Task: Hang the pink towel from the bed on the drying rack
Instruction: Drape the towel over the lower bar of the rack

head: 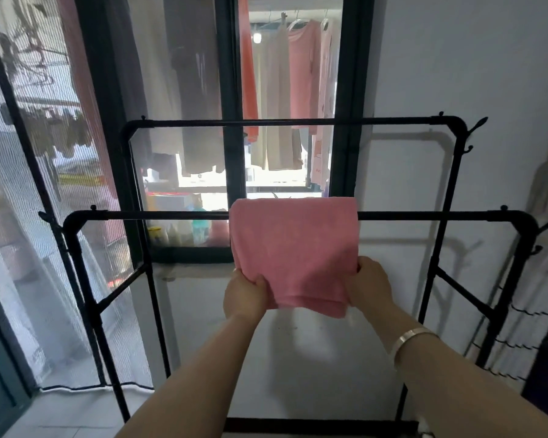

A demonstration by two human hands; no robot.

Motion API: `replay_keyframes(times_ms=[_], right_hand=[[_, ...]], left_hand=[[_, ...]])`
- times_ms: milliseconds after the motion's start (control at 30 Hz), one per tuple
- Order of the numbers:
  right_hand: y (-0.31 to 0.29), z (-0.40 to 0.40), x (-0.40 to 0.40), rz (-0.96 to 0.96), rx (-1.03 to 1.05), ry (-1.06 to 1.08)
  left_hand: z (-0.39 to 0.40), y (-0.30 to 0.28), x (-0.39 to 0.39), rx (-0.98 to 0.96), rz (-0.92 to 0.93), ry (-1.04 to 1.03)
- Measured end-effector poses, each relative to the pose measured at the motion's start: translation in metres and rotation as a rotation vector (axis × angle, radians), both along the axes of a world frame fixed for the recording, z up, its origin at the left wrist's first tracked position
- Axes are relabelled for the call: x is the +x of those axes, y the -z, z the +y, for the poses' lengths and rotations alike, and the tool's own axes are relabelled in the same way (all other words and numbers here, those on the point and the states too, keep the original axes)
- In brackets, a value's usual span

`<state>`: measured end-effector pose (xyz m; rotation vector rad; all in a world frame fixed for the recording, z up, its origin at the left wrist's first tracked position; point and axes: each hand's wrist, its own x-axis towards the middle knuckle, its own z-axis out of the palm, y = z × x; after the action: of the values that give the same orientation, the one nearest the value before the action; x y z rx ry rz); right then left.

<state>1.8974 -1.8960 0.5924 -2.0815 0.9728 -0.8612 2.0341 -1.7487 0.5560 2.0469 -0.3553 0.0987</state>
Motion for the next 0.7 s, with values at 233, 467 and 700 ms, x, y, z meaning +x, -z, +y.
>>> replay_keyframes(times_ms=[233,467,700], right_hand=[[0.005,0.007,-0.003,-0.206,0.108,-0.070],[0.000,0.019,-0.005,-0.191,0.210,-0.093],[-0.003,0.035,-0.001,-0.213,0.147,-0.174]], left_hand=[[0.010,-0.007,-0.017,-0.367,0.219,0.172],[0.007,-0.020,-0.031,-0.378,0.215,0.245],[0.004,-0.028,-0.040,-0.298,0.146,0.233]])
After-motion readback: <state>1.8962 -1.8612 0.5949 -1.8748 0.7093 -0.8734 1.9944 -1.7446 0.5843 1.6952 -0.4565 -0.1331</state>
